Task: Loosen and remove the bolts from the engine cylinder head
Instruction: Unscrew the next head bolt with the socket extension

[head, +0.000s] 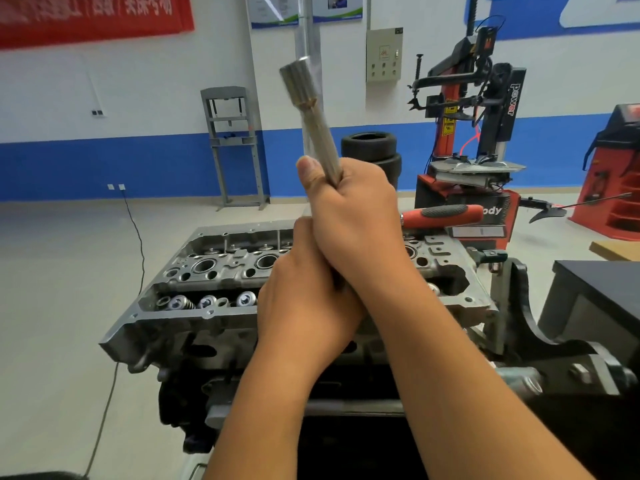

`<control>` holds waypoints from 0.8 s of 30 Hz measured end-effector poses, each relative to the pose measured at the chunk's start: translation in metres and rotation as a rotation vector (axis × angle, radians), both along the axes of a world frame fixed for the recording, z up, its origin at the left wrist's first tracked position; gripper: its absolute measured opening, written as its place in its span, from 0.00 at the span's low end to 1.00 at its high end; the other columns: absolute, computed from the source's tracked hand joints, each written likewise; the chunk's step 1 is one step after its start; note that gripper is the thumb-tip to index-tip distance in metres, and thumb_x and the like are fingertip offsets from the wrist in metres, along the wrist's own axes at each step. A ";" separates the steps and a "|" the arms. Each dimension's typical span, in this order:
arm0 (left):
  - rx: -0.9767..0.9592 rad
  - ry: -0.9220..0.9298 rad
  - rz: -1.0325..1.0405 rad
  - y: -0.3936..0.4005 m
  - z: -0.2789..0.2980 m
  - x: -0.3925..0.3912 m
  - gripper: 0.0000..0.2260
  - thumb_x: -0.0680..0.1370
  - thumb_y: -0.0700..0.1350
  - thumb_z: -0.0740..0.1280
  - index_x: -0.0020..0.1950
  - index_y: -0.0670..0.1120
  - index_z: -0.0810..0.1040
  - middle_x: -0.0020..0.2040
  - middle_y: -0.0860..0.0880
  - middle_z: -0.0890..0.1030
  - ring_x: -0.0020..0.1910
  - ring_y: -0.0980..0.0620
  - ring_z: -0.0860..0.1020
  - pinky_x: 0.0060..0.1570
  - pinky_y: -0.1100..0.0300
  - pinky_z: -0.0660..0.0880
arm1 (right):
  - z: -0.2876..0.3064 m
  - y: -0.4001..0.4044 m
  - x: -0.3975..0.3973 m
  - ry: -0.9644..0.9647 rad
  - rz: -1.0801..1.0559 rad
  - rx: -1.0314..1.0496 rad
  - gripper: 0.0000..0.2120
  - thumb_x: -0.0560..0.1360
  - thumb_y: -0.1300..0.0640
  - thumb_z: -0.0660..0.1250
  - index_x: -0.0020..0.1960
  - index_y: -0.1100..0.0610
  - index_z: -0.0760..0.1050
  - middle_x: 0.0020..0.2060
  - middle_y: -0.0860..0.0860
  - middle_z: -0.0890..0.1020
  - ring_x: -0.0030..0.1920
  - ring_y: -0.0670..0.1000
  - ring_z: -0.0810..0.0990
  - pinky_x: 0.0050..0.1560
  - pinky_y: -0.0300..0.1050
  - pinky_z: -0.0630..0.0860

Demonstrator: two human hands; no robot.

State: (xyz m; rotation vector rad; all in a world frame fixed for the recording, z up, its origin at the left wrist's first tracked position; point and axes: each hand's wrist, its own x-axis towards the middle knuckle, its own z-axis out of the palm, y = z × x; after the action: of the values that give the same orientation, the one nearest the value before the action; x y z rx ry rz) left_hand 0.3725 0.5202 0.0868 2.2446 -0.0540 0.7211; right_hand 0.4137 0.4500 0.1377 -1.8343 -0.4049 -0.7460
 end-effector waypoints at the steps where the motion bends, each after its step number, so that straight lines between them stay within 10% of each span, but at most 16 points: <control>1: -0.016 -0.004 -0.020 0.000 0.000 -0.001 0.16 0.77 0.50 0.69 0.58 0.60 0.64 0.39 0.56 0.80 0.37 0.52 0.79 0.36 0.49 0.78 | 0.002 -0.004 0.002 0.041 0.045 0.091 0.25 0.83 0.44 0.65 0.31 0.51 0.63 0.25 0.44 0.68 0.30 0.51 0.67 0.35 0.50 0.66; 4: -0.036 0.024 -0.066 -0.001 0.000 -0.005 0.22 0.74 0.45 0.71 0.59 0.63 0.64 0.40 0.58 0.83 0.41 0.51 0.82 0.41 0.45 0.80 | 0.006 -0.020 0.007 0.179 0.221 0.402 0.21 0.83 0.47 0.67 0.35 0.51 0.65 0.27 0.48 0.66 0.28 0.49 0.62 0.33 0.49 0.64; 17: -0.124 0.043 -0.187 0.001 0.006 -0.008 0.19 0.69 0.45 0.61 0.56 0.63 0.72 0.44 0.62 0.86 0.43 0.54 0.83 0.45 0.44 0.81 | -0.003 -0.028 -0.001 0.094 0.341 0.473 0.22 0.83 0.48 0.67 0.35 0.52 0.63 0.29 0.53 0.63 0.28 0.51 0.60 0.31 0.48 0.61; 24: -0.080 0.054 -0.236 0.005 0.006 -0.006 0.15 0.70 0.49 0.73 0.53 0.64 0.78 0.43 0.65 0.84 0.36 0.59 0.81 0.42 0.49 0.82 | -0.001 -0.032 -0.005 0.056 0.411 0.448 0.22 0.82 0.46 0.67 0.34 0.52 0.64 0.27 0.51 0.64 0.26 0.50 0.61 0.29 0.44 0.62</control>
State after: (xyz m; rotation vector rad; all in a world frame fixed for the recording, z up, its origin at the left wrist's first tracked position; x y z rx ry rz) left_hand 0.3669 0.5248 0.0925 2.1347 -0.2554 0.5261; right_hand 0.4082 0.4177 0.1369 -1.2931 -0.5121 -0.4529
